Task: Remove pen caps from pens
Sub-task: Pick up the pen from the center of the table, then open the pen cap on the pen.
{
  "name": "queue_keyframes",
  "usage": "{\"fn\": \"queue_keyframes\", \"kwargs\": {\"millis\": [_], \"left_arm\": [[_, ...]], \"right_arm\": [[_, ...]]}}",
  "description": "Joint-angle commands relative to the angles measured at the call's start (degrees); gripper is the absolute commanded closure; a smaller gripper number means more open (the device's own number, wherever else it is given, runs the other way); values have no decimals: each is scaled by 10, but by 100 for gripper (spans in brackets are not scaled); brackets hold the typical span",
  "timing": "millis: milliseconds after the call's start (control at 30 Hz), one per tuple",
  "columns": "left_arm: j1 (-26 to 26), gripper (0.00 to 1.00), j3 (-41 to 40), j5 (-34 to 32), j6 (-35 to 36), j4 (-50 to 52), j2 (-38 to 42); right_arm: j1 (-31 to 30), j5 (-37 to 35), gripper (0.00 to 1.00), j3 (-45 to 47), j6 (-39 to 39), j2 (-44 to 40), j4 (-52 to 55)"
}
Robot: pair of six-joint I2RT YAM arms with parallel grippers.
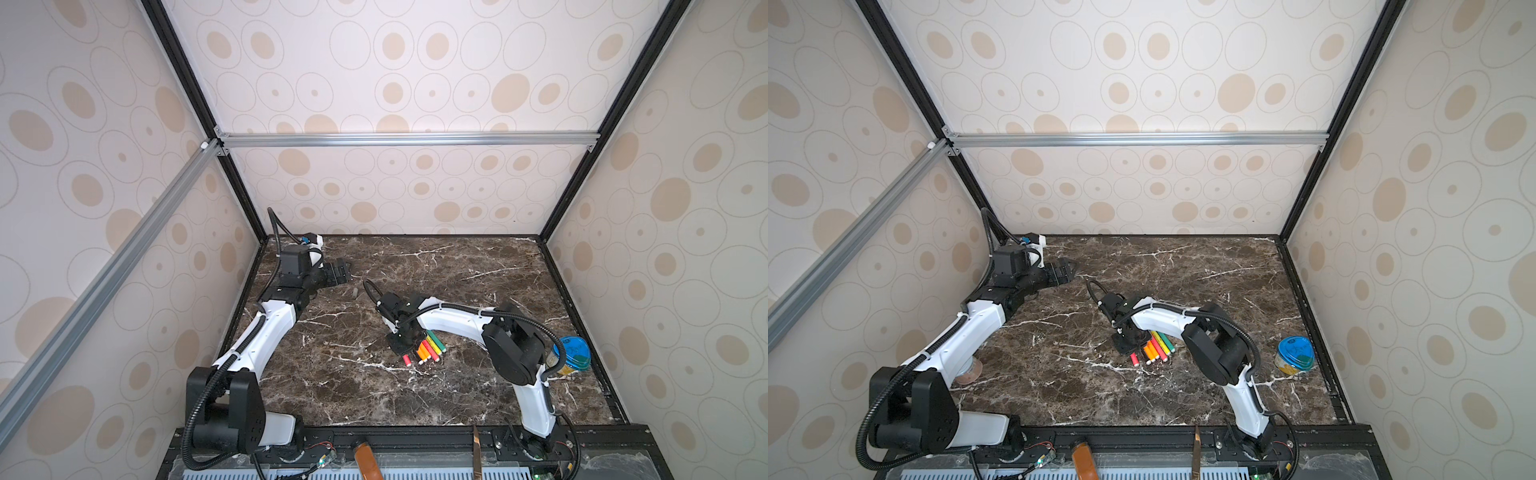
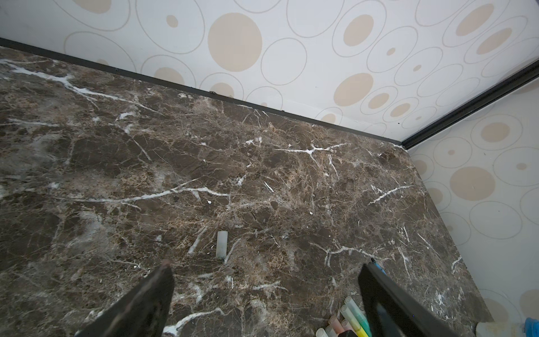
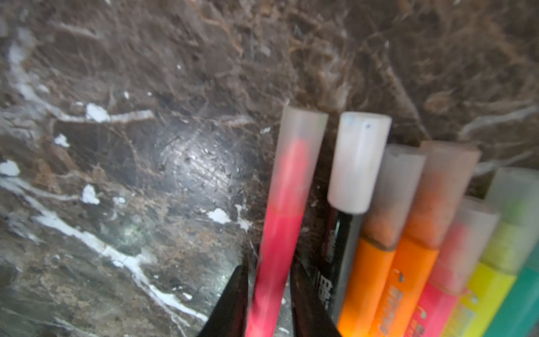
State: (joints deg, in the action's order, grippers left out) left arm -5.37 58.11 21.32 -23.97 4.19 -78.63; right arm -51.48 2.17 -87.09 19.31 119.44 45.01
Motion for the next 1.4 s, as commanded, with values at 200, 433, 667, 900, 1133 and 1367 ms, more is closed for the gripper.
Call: {"fn": "queue_keyframes", "kwargs": {"millis": [200, 433, 667, 900, 1133, 1367], "left_arm": [[8, 0, 3, 8, 7, 5, 9], [8, 2, -23, 27, 5, 12, 25], [7, 14, -100, 152, -27, -43, 64], [-21, 25, -136, 240, -68, -105, 94], [-66, 36, -148, 261, -104, -172, 58], [-94, 39, -133, 268, -102, -170, 6]], "right_arm": [[-15, 16, 95, 20, -13, -25, -23], [-7, 47, 98, 30, -34, -117, -56], [41, 135, 100, 69, -39, -188, -117], [72, 166, 100, 85, -46, -207, -151], [75, 184, 100, 95, -36, -218, -188], [76, 178, 100, 111, -35, -236, -210]]}}
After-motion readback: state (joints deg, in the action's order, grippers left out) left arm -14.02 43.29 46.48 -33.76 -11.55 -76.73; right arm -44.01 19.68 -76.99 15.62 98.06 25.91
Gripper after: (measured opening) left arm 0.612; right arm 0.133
